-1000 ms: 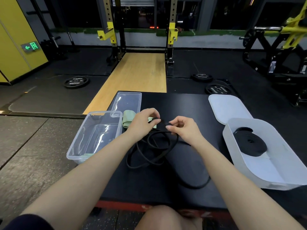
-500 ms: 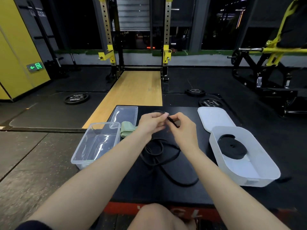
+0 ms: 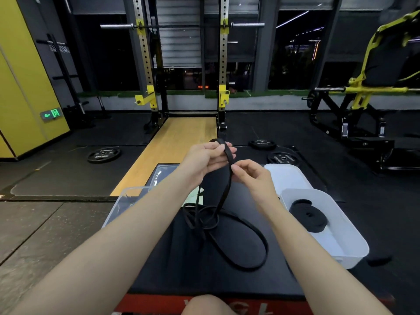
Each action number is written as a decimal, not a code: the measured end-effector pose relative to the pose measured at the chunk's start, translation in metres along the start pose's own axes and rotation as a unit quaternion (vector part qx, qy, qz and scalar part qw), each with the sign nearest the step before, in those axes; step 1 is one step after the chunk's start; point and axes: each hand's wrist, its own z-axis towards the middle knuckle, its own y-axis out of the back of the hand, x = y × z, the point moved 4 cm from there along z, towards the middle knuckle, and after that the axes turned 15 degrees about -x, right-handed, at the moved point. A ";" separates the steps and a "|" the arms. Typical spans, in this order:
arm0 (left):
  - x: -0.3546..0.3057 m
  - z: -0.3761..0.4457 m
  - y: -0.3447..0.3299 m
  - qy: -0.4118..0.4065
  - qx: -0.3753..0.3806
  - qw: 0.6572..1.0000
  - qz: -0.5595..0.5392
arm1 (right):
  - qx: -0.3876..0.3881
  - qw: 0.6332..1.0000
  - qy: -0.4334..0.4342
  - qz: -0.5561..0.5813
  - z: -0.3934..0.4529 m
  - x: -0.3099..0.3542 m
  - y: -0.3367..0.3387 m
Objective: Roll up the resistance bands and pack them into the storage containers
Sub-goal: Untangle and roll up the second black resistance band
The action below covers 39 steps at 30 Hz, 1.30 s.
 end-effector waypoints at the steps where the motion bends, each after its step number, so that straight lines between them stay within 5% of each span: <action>1: -0.006 -0.002 -0.001 -0.010 0.009 1.000 0.014 | 0.010 1.000 0.005 -0.006 0.001 0.005 0.000; 15: -0.094 -0.022 -0.023 -0.162 0.068 0.977 0.120 | 0.078 0.993 0.076 0.044 0.020 0.077 -0.017; 30: -0.145 -0.021 -0.028 -0.159 0.030 0.983 0.088 | 0.025 0.986 0.150 0.074 0.016 0.134 -0.019; 39: -0.140 -0.016 -0.009 -0.330 -0.093 0.872 0.350 | -0.020 0.985 0.151 0.079 0.024 0.143 -0.015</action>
